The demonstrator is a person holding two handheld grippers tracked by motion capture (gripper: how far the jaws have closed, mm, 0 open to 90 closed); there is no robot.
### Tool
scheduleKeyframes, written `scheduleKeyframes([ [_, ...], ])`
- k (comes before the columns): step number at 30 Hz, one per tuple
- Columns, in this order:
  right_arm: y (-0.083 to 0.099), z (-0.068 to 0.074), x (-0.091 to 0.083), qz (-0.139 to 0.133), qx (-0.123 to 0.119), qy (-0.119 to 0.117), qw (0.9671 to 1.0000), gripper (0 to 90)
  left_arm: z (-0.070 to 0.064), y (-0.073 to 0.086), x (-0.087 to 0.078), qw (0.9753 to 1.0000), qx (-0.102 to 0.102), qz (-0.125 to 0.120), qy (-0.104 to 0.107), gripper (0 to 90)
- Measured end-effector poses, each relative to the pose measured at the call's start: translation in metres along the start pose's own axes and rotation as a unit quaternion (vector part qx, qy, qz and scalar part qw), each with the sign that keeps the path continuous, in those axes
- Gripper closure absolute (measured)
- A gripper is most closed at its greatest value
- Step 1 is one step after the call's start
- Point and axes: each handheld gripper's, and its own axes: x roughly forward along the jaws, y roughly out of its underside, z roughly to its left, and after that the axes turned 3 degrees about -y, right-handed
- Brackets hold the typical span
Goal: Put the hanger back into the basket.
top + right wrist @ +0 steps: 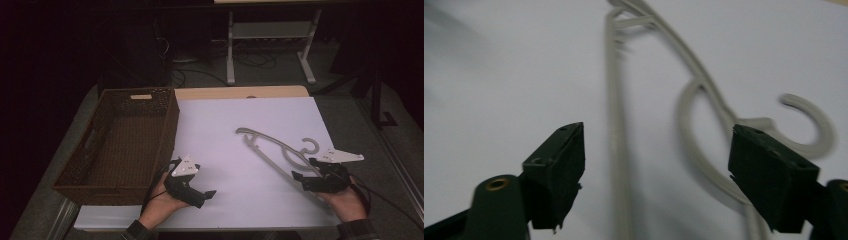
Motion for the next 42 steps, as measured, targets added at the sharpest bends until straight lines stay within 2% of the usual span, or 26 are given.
scheduleKeyframes([
  [6, 0.010, -0.028, -0.012, 0.011, 0.027, 0.028, 0.9992, 37.5, 0.000, 0.000, 0.000, 1.0000, -0.001, 0.000, -0.001, 2.3],
  [9, 0.014, -0.036, -0.013, 0.018, 0.035, 0.028, 0.9988, 42.3, 0.000, 0.000, 0.000, 1.0000, -0.001, 0.000, -0.001, 2.3],
  [10, 0.018, -0.043, -0.012, 0.030, 0.039, 0.028, 0.9984, 47.9, 0.000, 0.000, 0.000, 1.0000, -0.001, 0.000, -0.001, 2.3],
  [11, 0.018, -0.043, -0.012, 0.030, 0.039, 0.028, 0.9984, 47.9, 0.000, 0.000, 0.000, 1.0000, -0.001, 0.000, -0.001, 2.3],
  [12, 0.022, -0.050, -0.011, 0.037, 0.043, 0.025, 0.9980, 52.2, 0.000, 0.000, 0.000, 1.0000, -0.001, 0.000, -0.001, 2.3],
  [13, 0.022, -0.050, -0.011, 0.037, 0.043, 0.025, 0.9980, 52.2, 0.000, 0.000, 0.000, 1.0000, -0.001, 0.000, -0.001, 2.3],
  [15, 0.026, -0.056, -0.009, 0.053, 0.047, 0.022, 0.9973, 58.5, 0.000, 0.000, 0.000, 1.0000, -0.001, 0.000, -0.001, 2.3],
  [23, 0.031, -0.061, 0.001, 0.084, 0.054, 0.010, 0.9949, 67.4, 0.000, 0.000, -0.001, 1.0000, 0.000, -0.001, -0.001, 2.3],
  [27, 0.034, -0.063, 0.004, 0.097, 0.058, 0.011, 0.9935, 70.0, 0.000, 0.000, -0.001, 1.0000, 0.000, -0.001, -0.001, 2.3],
  [37, 0.036, -0.065, 0.009, 0.108, 0.061, 0.010, 0.9922, 79.2, 0.000, 0.000, -0.001, 1.0000, 0.000, 0.000, 0.000, 2.3],
  [42, 0.034, -0.064, 0.010, 0.110, 0.061, 0.012, 0.9920, 80.6, 0.000, 0.000, -0.001, 1.0000, -0.001, 0.000, -0.001, 2.3],
])
